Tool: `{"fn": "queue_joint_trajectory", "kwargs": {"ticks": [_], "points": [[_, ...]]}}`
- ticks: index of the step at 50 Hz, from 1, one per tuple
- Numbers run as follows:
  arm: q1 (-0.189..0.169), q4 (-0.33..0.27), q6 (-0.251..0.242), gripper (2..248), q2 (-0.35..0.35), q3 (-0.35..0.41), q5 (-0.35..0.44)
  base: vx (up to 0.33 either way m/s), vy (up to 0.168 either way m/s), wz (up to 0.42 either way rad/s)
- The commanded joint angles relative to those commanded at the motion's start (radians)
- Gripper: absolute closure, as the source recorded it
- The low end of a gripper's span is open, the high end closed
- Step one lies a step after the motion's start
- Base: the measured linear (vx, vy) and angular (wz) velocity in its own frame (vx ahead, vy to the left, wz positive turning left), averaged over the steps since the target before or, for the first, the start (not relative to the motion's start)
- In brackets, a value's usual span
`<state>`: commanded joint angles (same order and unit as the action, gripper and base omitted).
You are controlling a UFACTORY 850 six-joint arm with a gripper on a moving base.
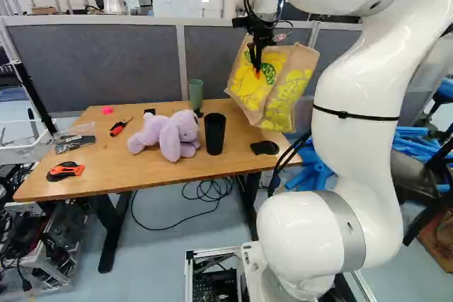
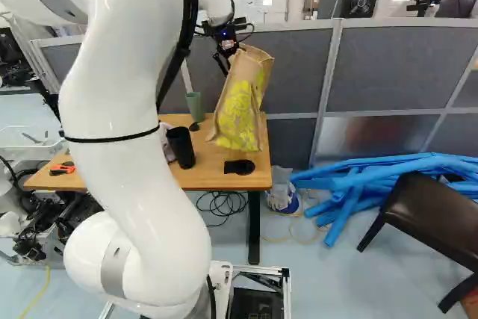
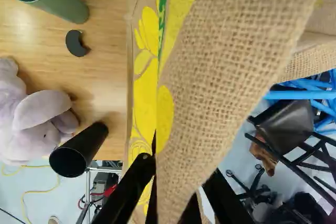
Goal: Pick up the bag on the ground and place it on the table
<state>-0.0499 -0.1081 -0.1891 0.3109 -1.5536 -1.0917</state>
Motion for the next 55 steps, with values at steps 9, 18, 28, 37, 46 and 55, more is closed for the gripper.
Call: {"fn": "queue_joint_trajectory", "kwargs": {"ticks": [9,18,28,37,46,55], "points": [[0.002,0.000,0.000,227,0.021,0.003,0.034,0.000,0.000,0.000],[0.006,0.000,0.000,227,0.044,0.001,0.074,0.000,0.000,0.000],[0.013,0.000,0.000,227,0.073,-0.004,0.115,0.000,0.000,0.000],[0.019,0.000,0.000,227,0.100,-0.011,0.133,0.000,0.000,0.000],[0.021,0.000,0.000,227,0.124,-0.014,0.135,0.000,0.000,0.000],[0.028,0.000,0.000,227,0.154,-0.027,0.135,0.000,0.000,0.000]]}}
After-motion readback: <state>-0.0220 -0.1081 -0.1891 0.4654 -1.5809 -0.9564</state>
